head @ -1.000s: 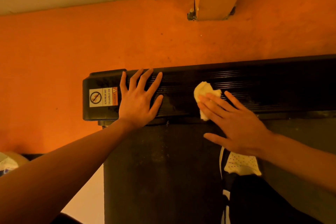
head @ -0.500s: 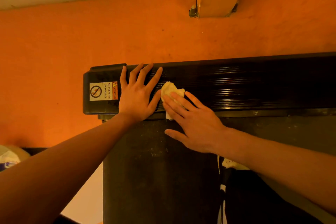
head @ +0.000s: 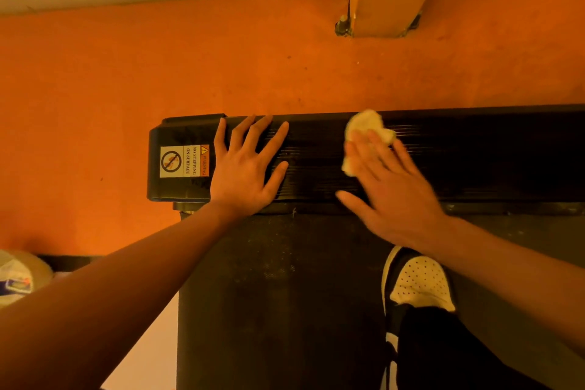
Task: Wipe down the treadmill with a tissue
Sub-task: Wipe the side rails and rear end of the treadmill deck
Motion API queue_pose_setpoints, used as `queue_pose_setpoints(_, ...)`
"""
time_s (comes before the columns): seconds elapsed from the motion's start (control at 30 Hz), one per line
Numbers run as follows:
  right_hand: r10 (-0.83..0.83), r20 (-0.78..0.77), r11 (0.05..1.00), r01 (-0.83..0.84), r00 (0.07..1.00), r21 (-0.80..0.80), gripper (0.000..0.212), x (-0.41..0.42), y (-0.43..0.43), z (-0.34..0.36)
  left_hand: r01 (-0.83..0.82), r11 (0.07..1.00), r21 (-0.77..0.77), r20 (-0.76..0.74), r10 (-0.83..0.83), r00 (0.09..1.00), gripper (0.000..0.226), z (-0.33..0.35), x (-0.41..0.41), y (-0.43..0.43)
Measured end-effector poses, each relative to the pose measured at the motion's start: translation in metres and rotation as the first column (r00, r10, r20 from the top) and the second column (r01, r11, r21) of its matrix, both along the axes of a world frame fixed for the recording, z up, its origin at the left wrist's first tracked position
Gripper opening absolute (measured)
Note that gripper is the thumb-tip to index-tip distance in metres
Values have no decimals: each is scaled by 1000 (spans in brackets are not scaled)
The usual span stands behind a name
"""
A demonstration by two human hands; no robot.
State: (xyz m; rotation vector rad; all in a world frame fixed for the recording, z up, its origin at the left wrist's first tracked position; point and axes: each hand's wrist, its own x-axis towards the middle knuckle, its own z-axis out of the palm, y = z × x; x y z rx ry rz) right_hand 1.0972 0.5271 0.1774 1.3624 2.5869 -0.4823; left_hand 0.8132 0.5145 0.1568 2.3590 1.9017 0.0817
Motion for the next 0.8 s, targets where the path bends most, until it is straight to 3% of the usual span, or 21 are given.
queue_pose_setpoints(0.1, 65, -69, 996, -70, 995, -62, 90, -71, 18, 0, -10, 1000, -20, -24, 9, 1000, 64, 0, -1, 0)
queue_pose_setpoints(0.2, 107, -67, 993, -110, 992, -50, 88, -57, 27, 3, -8, 1000, -16, -15, 8, 1000, 64, 1, 2, 0)
queue_pose_setpoints(0.37, -138, 33, 990, 138, 990, -17, 87, 55, 35, 2, -13, 1000, 11, 7, 13, 1000, 62, 0, 1, 1)
queue_pose_setpoints(0.5, -255, -31, 967, 254, 966, -17, 92, 34, 27, 7, -18, 1000, 21, 17, 18, 1000, 62, 1, 2, 0)
queue_pose_setpoints(0.67, -62, -104, 997, 56, 993, -60, 97, -77, 44, 3, -19, 1000, -13, 5, 19, 1000, 64, 2, 3, 2)
queue_pose_setpoints(0.8, -6, -89, 1000, 3, 996, -31, 90, -52, 54, 0, -23, 1000, -18, 1, 23, 1000, 63, 4, 3, 2)
